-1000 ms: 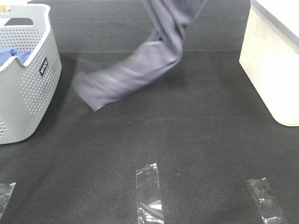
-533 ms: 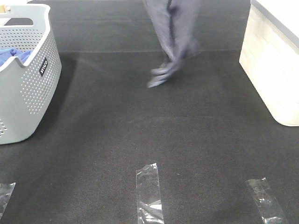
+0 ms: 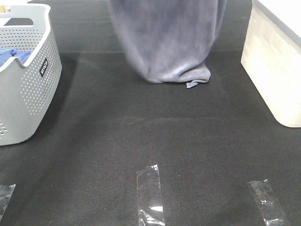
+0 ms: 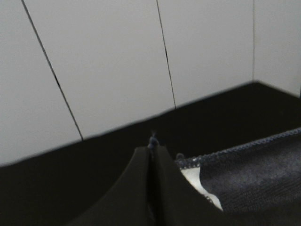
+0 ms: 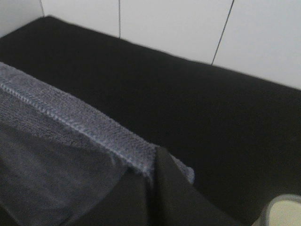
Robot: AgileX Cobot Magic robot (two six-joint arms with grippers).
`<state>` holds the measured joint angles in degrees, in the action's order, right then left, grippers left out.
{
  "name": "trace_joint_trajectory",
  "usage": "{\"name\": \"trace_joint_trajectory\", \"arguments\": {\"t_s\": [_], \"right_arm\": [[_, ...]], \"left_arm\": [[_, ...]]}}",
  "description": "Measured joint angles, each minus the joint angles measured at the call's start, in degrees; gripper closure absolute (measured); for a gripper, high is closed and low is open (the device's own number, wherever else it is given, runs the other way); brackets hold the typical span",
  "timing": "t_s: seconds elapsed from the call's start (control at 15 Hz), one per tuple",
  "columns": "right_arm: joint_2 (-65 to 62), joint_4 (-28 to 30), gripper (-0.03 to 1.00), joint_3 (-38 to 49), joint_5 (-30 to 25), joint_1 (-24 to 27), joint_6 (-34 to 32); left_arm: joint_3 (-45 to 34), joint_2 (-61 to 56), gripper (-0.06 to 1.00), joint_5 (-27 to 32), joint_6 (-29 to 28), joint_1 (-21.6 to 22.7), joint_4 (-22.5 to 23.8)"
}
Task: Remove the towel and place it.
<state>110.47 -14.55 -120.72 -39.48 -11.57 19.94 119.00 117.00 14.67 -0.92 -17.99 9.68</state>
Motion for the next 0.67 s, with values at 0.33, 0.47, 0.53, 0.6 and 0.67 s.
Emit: {"name": "trace_joint_trajectory", "arguments": {"t_s": [0.33,0.47,0.53,0.6,0.67], "right_arm": [[0.1,-1.3,0.97,0.0,-19.7,0.0,-4.1],[0.1,-1.4,0.97,0.0,-29.0,0.0,-6.3],[0.1,-1.4,0.97,0.1,-29.7,0.0,-7.0],[0.0,-1.4,0.97,0.7,-29.8,0.0,-7.7],[0.0,-1.4,0.97,1.9,-29.8,0.0,-8.3]], "left_arm": [[0.0,0.1,0.94,26.8,0.0,-0.4,-8.1],[0.0,0.1,0.94,37.4,0.0,-0.4,-12.8],[0.0,0.1,0.94,40.3,0.0,-0.3,-14.2],[0.0,0.1,0.94,42.4,0.0,-0.3,-14.8],[0.0,0.1,0.94,44.1,0.0,-0.3,-15.3]]}}
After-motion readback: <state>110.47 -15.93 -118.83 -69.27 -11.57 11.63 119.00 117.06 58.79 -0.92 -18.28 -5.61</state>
